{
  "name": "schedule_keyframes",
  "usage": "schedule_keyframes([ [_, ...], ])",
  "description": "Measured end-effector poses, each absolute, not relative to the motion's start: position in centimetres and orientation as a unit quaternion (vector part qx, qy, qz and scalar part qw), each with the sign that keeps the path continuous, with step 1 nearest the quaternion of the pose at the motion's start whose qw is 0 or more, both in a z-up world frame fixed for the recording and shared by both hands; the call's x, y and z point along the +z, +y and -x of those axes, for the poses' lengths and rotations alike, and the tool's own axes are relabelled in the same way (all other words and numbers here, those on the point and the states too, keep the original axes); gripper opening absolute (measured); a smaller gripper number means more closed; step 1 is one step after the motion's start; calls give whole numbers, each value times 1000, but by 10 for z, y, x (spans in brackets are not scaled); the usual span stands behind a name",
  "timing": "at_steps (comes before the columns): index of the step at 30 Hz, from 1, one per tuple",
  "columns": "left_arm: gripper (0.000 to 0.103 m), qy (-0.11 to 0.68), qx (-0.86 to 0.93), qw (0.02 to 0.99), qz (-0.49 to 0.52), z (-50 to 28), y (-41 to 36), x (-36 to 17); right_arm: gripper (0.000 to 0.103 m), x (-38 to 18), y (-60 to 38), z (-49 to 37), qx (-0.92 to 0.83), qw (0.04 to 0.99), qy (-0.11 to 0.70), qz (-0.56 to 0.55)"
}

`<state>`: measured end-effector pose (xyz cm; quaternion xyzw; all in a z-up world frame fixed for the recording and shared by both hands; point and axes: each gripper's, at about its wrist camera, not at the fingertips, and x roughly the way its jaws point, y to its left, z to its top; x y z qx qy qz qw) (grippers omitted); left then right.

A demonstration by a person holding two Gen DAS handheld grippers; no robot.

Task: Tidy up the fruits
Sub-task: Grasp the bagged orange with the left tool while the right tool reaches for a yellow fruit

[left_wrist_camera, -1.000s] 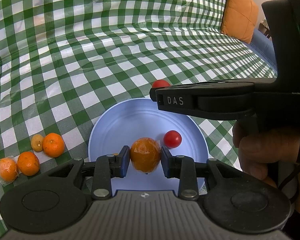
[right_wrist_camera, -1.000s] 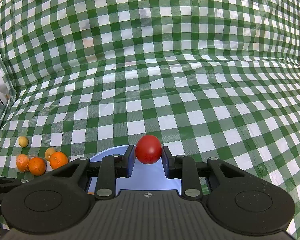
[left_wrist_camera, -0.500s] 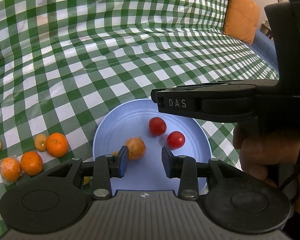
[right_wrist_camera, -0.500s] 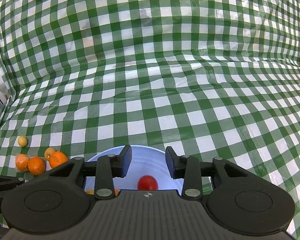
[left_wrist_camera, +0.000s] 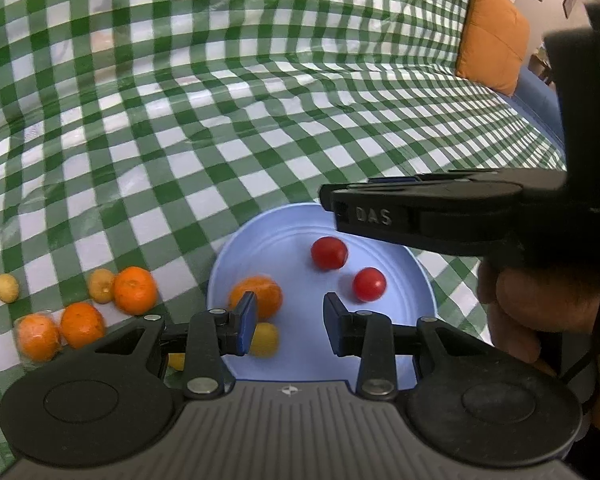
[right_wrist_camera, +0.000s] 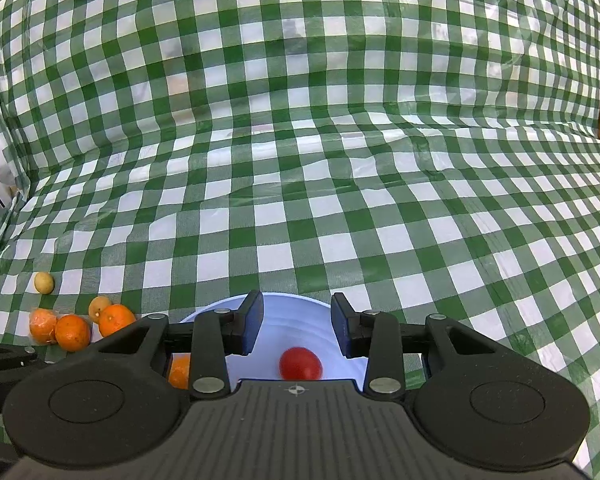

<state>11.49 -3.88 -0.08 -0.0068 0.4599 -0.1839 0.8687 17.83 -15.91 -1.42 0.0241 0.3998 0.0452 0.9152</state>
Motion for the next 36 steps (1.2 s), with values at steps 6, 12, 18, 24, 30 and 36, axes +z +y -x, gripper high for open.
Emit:
schedule_keyframes([
  [6, 26, 458, -140, 877, 40, -126, 7, 8, 29, -11, -152, -176, 51, 920, 387, -23],
  [12, 22, 468, -48, 876, 111, -141, 84, 17, 23, -5, -140, -174, 81, 925, 369, -32],
  [18, 22, 488, 21, 855, 174, -145, 141, 10, 23, -9, -108, -169, 169, 908, 383, -8],
  [24, 24, 501, 30, 840, 207, -148, 159, 4, 23, -24, -57, -146, 267, 876, 388, 107],
  [30, 40, 520, 36, 829, 202, -149, 152, -13, 27, -44, -23, -129, 287, 853, 384, 207],
  [36, 52, 535, 46, 817, 211, -157, 149, -29, 27, -62, -5, -127, 283, 836, 380, 276],
])
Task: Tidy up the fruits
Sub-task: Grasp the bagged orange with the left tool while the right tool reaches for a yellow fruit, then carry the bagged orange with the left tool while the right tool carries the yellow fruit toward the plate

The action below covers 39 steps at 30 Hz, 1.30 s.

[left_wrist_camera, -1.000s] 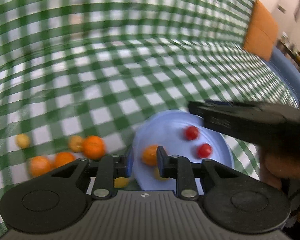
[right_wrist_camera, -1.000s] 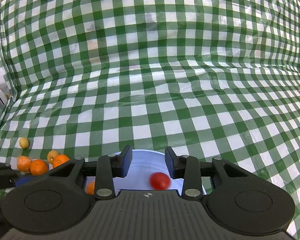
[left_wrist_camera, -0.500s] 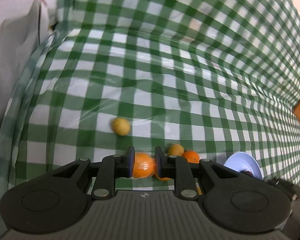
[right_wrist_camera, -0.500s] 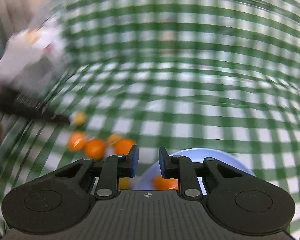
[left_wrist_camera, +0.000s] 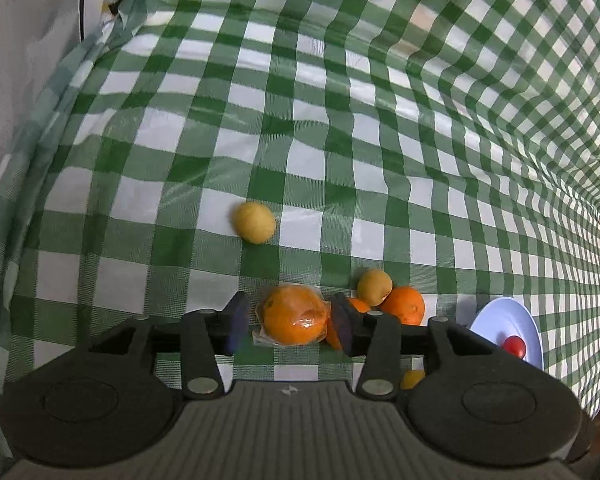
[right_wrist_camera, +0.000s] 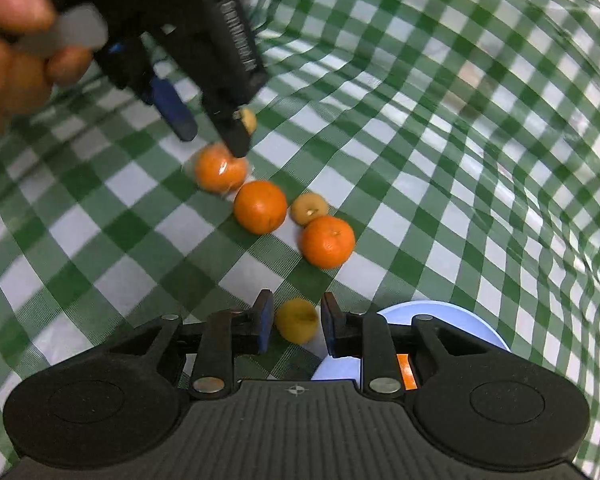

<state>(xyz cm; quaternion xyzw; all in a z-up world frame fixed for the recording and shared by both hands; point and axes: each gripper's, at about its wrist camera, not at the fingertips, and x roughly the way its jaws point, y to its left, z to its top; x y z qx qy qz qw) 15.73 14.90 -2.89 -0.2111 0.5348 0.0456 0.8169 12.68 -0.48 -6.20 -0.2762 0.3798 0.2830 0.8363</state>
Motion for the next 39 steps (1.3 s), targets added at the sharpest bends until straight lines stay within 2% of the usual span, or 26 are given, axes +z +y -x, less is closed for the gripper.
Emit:
schedule_keyframes([
  [6, 51, 549, 57, 804, 223, -163, 146, -44, 33, -78, 8, -124, 263, 825, 377, 328],
  [7, 50, 548, 58, 803, 225, -163, 146, -45, 32, -79, 9, -125, 261, 825, 378, 329],
  [8, 43, 546, 60, 804, 228, -162, 146, -45, 31, -79, 10, -126, 260, 825, 379, 330],
  [11, 42, 545, 58, 804, 230, -162, 147, -44, 26, -79, 9, -131, 253, 826, 387, 323],
  [15, 42, 538, 66, 810, 223, -158, 150, -38, 25, -76, 9, -134, 254, 827, 393, 311],
  [17, 42, 527, 75, 819, 214, -156, 152, -30, 25, -67, 8, -136, 257, 839, 388, 281],
  [22, 42, 522, 84, 829, 182, -152, 151, -24, 25, -42, -3, -147, 299, 857, 400, 126],
  [29, 42, 552, 76, 817, 148, -151, 144, -40, 26, -68, 9, -149, 278, 830, 456, 160],
  [39, 42, 556, 75, 816, 136, -152, 140, -45, 25, -71, 12, -149, 278, 825, 461, 174],
])
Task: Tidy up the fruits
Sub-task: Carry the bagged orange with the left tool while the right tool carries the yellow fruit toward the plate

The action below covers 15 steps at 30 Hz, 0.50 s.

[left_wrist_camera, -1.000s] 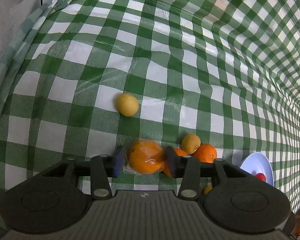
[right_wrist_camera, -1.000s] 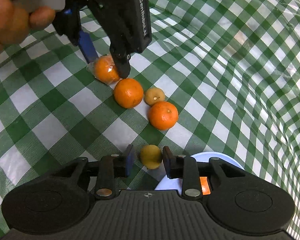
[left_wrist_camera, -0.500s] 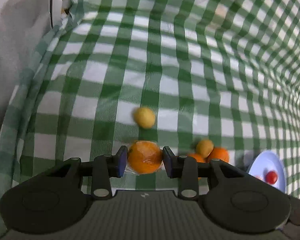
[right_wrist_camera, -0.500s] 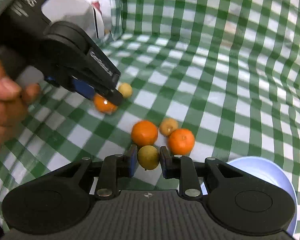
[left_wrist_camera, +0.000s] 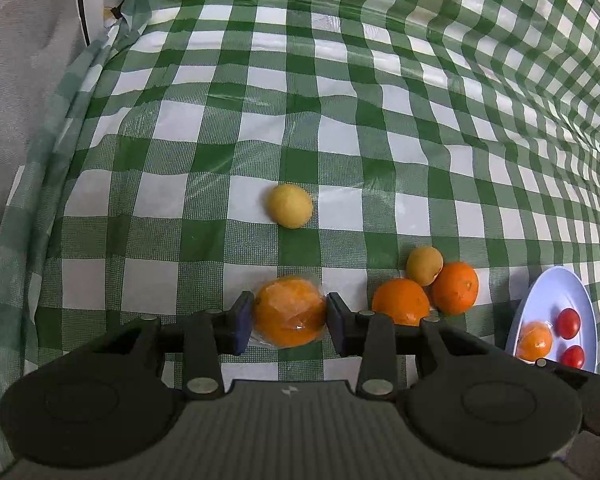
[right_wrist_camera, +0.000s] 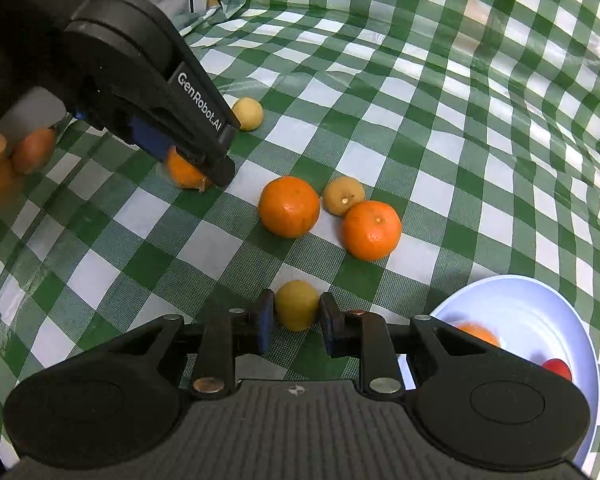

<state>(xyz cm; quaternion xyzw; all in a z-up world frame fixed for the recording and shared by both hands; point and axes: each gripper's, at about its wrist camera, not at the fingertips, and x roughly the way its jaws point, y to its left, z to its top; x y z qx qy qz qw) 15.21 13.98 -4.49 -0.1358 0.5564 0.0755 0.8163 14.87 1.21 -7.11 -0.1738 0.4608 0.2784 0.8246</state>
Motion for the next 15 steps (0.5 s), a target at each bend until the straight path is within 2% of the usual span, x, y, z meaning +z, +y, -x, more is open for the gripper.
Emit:
schedule_keyframes([
  [15, 42, 522, 77, 841, 115, -156, 128, -25, 25, -28, -18, -155, 257, 873, 400, 113],
])
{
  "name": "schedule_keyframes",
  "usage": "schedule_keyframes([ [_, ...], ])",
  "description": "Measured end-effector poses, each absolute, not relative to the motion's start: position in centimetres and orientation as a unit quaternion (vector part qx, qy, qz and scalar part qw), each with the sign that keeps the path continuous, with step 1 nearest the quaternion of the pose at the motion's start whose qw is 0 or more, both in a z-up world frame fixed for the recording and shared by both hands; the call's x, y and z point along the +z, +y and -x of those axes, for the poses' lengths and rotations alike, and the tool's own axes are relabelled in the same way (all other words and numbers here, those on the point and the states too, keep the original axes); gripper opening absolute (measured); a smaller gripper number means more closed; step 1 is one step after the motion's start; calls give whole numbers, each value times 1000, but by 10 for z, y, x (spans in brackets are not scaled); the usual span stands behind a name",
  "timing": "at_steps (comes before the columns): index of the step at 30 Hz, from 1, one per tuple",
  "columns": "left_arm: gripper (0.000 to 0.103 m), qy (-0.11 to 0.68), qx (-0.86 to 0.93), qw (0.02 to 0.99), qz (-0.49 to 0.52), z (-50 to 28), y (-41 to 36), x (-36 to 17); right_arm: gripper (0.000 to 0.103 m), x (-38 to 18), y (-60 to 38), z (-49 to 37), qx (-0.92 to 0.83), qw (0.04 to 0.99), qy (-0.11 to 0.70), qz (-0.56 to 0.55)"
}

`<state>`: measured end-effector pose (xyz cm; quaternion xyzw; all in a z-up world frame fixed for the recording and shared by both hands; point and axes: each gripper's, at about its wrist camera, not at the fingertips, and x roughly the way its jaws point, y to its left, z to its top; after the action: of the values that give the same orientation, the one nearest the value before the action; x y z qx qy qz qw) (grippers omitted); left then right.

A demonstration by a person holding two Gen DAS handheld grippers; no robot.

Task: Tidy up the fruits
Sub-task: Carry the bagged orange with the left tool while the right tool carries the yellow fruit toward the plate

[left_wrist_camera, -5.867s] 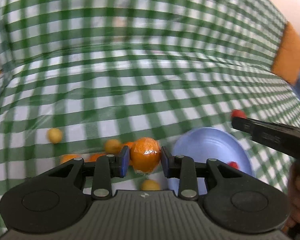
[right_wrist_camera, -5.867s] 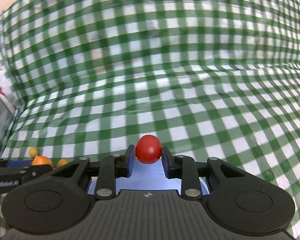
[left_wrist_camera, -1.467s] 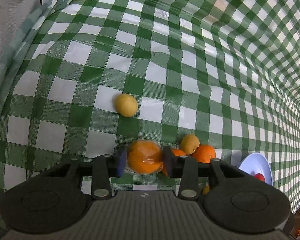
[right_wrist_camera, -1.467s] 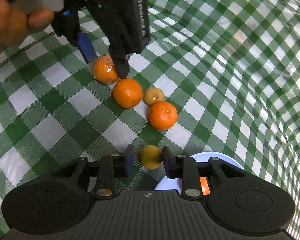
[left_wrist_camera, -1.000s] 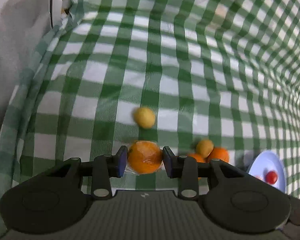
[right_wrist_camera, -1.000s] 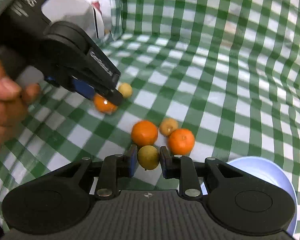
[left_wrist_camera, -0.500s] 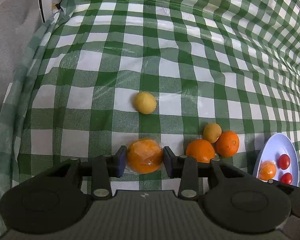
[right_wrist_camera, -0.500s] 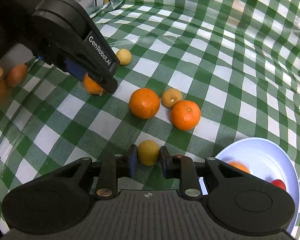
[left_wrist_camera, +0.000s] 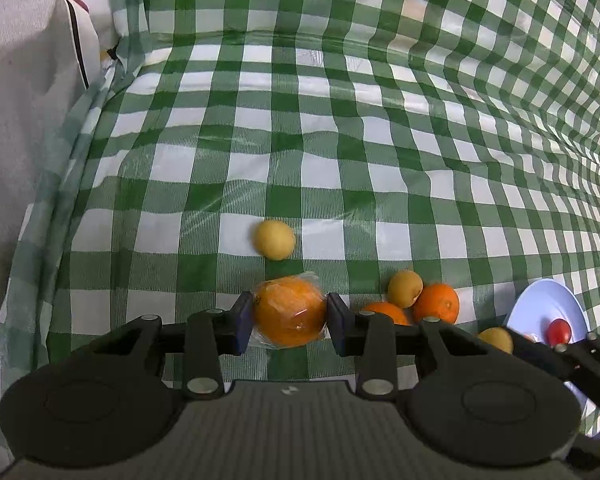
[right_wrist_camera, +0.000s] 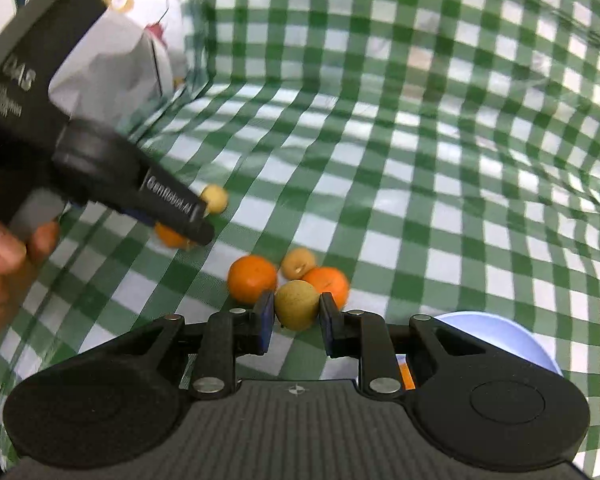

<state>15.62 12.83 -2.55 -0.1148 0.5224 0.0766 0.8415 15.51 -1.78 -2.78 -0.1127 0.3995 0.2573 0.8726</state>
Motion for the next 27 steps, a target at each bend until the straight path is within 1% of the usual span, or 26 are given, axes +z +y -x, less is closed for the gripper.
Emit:
schedule_keyframes([
  [12, 42, 501, 75, 858, 82, -155, 110, -16, 25, -14, -42, -159, 229, 894, 375, 88],
  [27, 42, 489, 68, 866, 74, -158, 98, -13, 25, -13, -45, -157, 221, 900, 367, 80],
])
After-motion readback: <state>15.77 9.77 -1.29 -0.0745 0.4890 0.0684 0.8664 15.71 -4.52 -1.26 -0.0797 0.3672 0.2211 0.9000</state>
